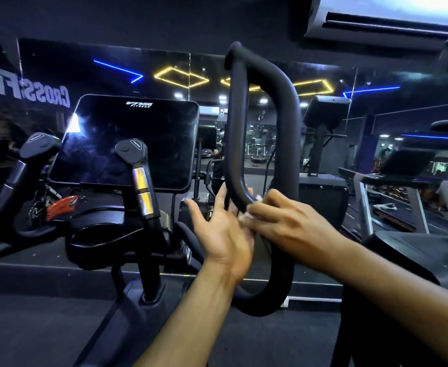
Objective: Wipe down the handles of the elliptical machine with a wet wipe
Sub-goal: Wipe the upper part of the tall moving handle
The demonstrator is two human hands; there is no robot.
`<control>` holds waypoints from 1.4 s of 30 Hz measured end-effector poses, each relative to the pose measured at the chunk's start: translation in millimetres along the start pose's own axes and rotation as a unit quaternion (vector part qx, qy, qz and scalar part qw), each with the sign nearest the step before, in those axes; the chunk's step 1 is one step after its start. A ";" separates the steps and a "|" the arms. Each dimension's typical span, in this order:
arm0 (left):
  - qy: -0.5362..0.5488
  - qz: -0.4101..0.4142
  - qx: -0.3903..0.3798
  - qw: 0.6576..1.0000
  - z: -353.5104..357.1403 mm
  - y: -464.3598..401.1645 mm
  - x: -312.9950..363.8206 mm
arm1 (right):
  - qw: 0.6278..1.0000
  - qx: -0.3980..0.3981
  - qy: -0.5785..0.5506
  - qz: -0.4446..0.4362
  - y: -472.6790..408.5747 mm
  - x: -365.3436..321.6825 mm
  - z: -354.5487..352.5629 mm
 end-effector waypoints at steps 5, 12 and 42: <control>0.031 0.001 0.015 0.999 -2.3 3.2 -3.2 | 0.995 -0.018 0.062 -0.070 9.8 -2.9 -7.8; 0.014 0.004 0.043 0.999 -6.2 8.5 -11.6 | 0.976 -0.060 0.128 -0.165 -43.8 -25.9 12.8; -0.352 0.243 -0.096 0.899 109.5 -117.0 90.2 | 0.776 0.150 -0.304 0.531 -120.3 157.5 -24.5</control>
Point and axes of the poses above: each hand's wrist, its own y-axis away from the middle knuckle, its own z-axis out of the palm, x = y × z, the point moved 9 cm from there along -y, towards the middle knuckle, and after that the axes turned 9 degrees about z, right-handed, at the moved point
